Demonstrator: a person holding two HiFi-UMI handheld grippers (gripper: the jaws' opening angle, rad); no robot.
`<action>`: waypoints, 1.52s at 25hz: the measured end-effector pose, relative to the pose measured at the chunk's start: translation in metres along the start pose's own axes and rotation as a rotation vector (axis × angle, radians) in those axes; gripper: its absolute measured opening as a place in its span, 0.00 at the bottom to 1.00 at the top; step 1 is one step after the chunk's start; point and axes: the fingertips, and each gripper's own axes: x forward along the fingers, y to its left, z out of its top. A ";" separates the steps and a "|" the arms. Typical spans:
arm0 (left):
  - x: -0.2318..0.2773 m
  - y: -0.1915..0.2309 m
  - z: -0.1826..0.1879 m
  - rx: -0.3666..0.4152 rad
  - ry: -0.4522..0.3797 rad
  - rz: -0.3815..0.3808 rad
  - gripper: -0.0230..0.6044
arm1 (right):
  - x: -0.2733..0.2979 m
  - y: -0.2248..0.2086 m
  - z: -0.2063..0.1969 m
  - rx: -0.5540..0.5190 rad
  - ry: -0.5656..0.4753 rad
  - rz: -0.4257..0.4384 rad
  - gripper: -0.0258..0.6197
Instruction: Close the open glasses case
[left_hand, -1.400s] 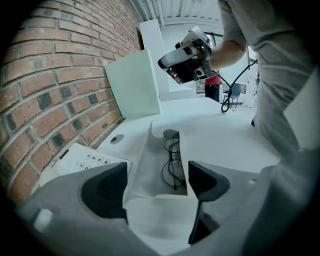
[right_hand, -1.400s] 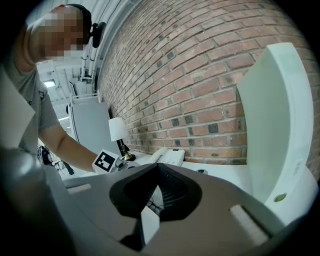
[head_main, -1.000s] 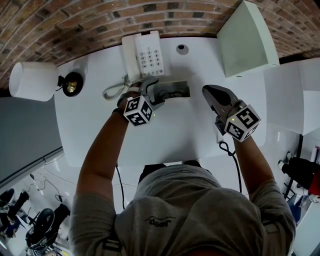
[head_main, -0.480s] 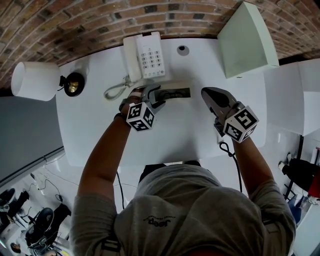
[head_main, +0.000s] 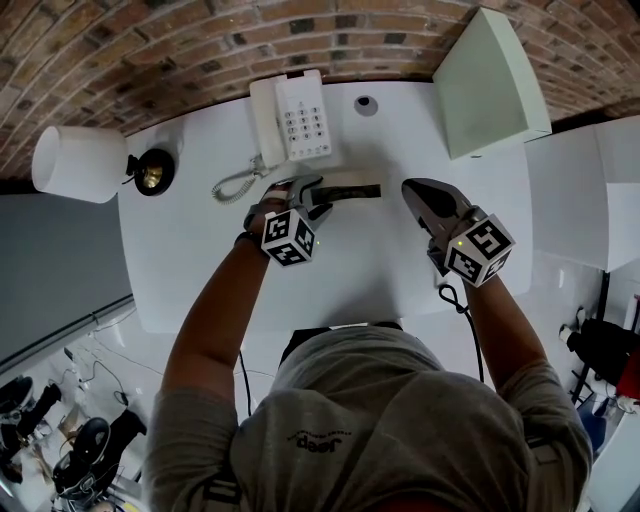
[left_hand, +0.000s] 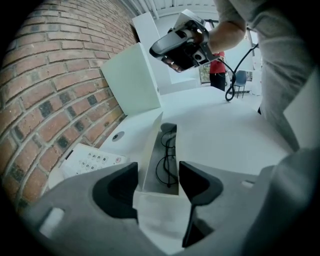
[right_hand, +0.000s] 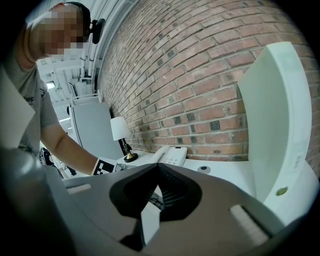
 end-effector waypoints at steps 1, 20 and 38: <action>0.000 0.000 0.000 -0.001 0.004 0.000 0.45 | -0.001 0.000 0.000 0.000 -0.003 -0.001 0.05; -0.006 -0.029 -0.002 -0.039 0.044 -0.110 0.31 | -0.015 0.004 0.006 0.008 -0.020 -0.005 0.05; -0.007 -0.025 0.002 -0.171 0.007 -0.141 0.31 | -0.023 0.010 0.010 0.006 -0.031 -0.008 0.05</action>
